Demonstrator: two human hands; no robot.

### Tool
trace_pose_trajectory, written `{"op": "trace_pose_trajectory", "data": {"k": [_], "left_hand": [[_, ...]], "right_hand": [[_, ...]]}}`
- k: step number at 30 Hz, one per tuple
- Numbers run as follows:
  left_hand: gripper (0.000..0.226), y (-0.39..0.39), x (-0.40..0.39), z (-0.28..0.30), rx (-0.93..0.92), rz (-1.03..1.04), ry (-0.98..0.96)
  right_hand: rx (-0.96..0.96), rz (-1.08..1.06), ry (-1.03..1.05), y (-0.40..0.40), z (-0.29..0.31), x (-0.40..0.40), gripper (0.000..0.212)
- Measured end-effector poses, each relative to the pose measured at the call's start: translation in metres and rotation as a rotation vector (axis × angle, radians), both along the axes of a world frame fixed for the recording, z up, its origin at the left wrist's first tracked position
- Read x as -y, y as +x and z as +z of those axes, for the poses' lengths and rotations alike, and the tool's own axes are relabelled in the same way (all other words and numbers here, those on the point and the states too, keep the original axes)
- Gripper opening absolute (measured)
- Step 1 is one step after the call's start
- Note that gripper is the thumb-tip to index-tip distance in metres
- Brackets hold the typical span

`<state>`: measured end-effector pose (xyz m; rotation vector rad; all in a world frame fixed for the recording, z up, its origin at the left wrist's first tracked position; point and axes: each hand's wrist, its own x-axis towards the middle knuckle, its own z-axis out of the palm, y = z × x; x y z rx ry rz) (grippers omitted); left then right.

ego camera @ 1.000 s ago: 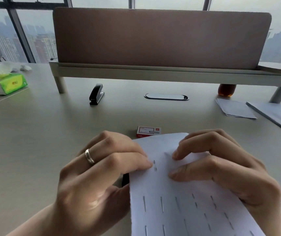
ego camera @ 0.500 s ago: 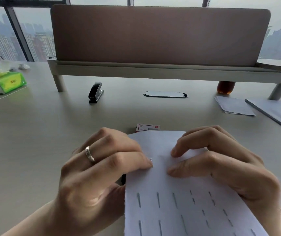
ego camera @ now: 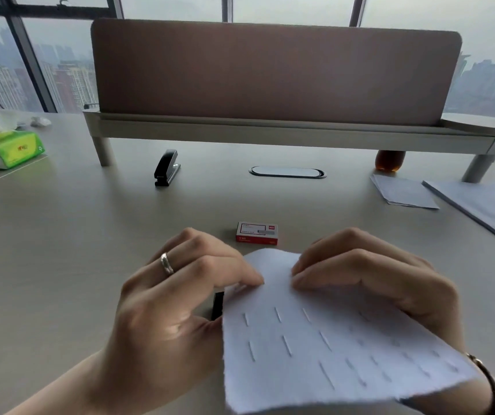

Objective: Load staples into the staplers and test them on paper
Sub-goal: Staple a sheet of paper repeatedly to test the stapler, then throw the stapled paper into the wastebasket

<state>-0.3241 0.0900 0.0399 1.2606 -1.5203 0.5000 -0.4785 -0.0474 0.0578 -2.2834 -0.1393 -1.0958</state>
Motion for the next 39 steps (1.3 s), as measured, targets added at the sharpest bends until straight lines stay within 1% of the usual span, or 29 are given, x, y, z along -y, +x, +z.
{"op": "trace_pose_trajectory", "data": {"k": [1,3,5,6,9,11,13,15,18,21,26,31,36,39], "left_hand": [[0.002,0.000,0.001,0.002,-0.016,0.005,0.014],[0.009,0.001,0.002,0.002,-0.065,0.023,0.048],[0.011,0.001,0.003,0.000,-0.174,0.028,0.097],[0.014,-0.002,0.004,0.001,-0.270,0.013,0.151],[0.017,-0.007,0.006,0.006,-0.759,-0.197,0.286],[0.017,-0.010,0.008,0.010,-0.995,-0.300,0.386],[0.023,-0.013,0.007,0.015,-1.155,-0.352,0.473],[0.024,-0.017,0.006,0.021,-1.229,-0.367,0.516],[0.022,-0.026,0.006,0.024,-1.236,-0.346,0.551],[0.020,-0.046,0.008,0.023,-1.234,-0.347,0.554],[0.016,-0.099,0.018,0.019,-1.145,-0.410,0.641],[0.011,-0.177,0.035,0.009,-1.011,-0.522,0.730],[0.008,-0.268,0.060,-0.013,-0.891,-0.603,0.876],[0.010,-0.321,0.073,-0.032,-0.825,-0.656,0.986]], "right_hand": [[0.000,-0.005,0.045,0.001,-0.001,0.002,0.007],[-0.004,-0.071,0.124,0.006,-0.003,0.004,0.012],[0.014,-0.066,0.348,0.008,-0.003,0.003,0.016],[-0.001,-0.044,0.443,0.008,0.002,0.001,0.013],[-0.101,0.010,0.683,0.008,0.005,0.010,0.020],[-0.149,-0.007,0.798,0.006,0.008,0.015,0.022],[-0.179,-0.054,0.883,0.000,0.009,0.017,0.025],[-0.194,-0.078,0.961,-0.010,0.008,0.015,0.028],[-0.182,-0.131,1.022,-0.029,0.002,0.012,0.031],[-0.122,-0.176,1.073,-0.056,-0.002,0.007,0.032],[-0.003,-0.291,1.100,-0.124,-0.011,0.000,0.029],[0.117,-0.457,1.131,-0.222,-0.030,-0.011,0.024],[0.227,-0.632,1.179,-0.325,-0.058,-0.027,0.031],[0.265,-0.720,1.251,-0.382,-0.084,-0.039,0.020]]}}
